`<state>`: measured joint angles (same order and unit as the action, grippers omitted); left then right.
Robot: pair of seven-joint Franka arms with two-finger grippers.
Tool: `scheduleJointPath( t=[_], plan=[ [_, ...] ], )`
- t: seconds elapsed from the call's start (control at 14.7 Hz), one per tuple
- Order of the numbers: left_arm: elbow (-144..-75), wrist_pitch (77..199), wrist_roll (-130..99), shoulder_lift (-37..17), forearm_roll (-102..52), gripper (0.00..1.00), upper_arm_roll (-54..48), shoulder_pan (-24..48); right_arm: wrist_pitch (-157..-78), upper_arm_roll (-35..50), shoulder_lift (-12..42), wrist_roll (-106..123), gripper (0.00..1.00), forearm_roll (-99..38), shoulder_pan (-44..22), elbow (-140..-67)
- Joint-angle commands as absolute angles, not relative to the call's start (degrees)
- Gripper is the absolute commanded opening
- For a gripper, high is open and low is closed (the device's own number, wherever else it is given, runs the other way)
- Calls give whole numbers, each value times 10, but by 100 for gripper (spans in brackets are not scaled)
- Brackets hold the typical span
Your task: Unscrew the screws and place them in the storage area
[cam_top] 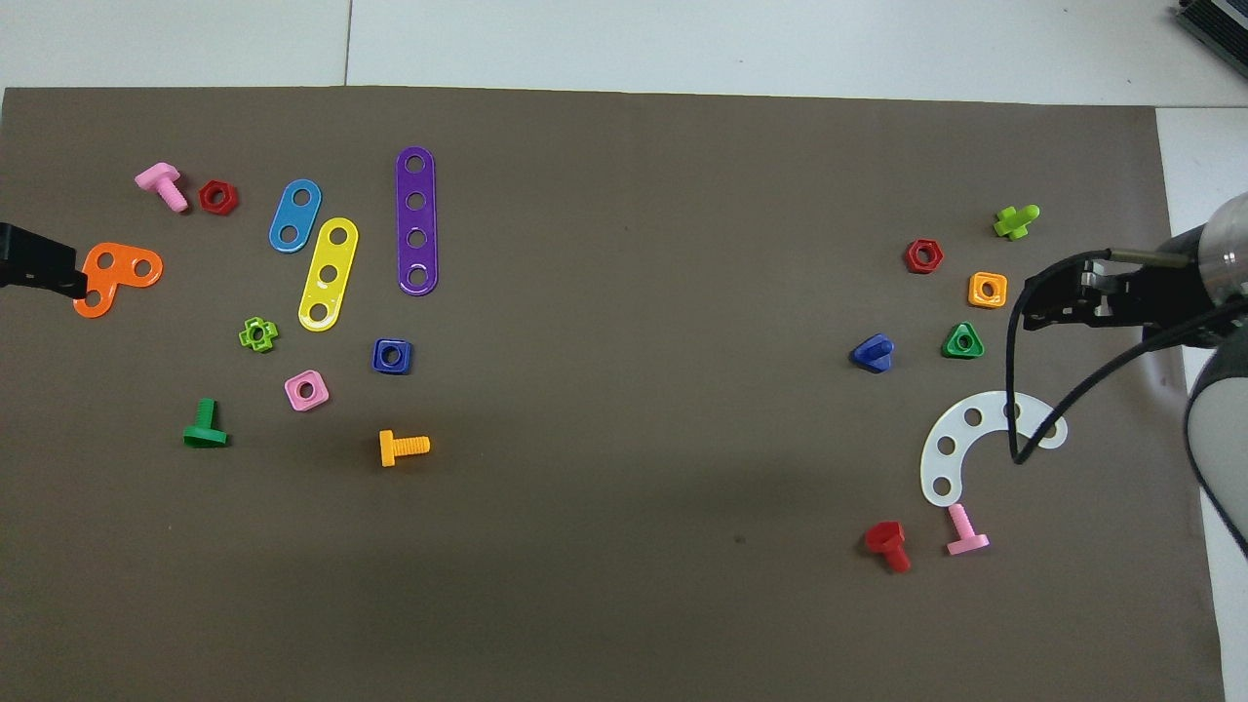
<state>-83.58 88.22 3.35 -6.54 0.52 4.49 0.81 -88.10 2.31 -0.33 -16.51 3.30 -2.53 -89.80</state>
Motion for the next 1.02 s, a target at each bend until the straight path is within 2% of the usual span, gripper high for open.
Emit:
scheduleJointPath(
  t=[0.0,0.95],
  plan=[
    [-859,895,28,-47,-1,100,44,6,-887,26,-18,-139,100,12,-16,-916],
    [-859,895,28,-47,0,100,44,6,-900,25,-25,-109,100,9,-15,-933]
  ],
)
